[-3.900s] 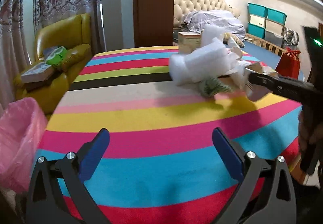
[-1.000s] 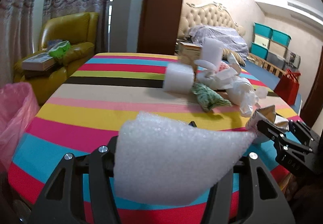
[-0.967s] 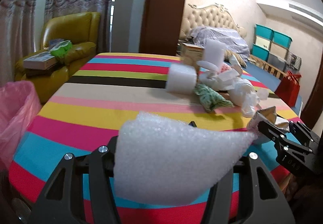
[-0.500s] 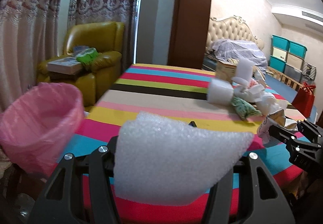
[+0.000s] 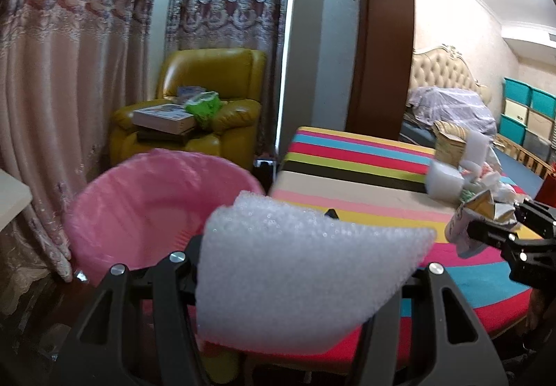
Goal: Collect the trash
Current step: 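Carry the foam sheet with the left tool while the right tool carries the cup, releasing both into the bin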
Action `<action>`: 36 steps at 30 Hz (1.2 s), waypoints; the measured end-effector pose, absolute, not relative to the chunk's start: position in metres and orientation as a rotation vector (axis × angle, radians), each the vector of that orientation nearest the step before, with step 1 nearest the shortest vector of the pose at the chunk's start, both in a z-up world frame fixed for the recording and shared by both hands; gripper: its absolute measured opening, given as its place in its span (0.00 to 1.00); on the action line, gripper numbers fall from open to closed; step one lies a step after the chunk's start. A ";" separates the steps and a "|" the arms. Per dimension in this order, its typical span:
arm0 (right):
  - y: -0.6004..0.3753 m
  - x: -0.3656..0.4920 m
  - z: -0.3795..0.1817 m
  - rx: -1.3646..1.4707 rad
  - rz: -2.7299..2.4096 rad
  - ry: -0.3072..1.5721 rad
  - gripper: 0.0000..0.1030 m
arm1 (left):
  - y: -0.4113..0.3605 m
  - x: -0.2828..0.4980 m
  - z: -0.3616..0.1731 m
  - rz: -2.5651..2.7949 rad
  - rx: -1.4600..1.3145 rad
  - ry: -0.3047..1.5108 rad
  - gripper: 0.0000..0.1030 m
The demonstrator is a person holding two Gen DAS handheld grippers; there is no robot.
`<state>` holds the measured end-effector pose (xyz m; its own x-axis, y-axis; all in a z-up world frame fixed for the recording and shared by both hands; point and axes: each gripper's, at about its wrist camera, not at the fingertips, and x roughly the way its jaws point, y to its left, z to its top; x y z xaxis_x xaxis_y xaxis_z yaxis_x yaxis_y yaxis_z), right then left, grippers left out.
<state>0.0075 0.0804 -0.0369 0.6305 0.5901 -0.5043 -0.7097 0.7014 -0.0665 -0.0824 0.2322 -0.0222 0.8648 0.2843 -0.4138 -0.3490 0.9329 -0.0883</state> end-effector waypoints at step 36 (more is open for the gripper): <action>0.269 0.044 0.004 -0.190 1.063 0.521 0.75 | 0.400 -0.091 -0.036 0.619 -0.335 0.441 0.96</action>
<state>0.0437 0.2695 0.0043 0.3794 0.7821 -0.4944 -0.8698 0.4836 0.0976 -0.0909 0.3999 -0.0355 0.7275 0.4805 -0.4898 -0.6200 0.7660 -0.1695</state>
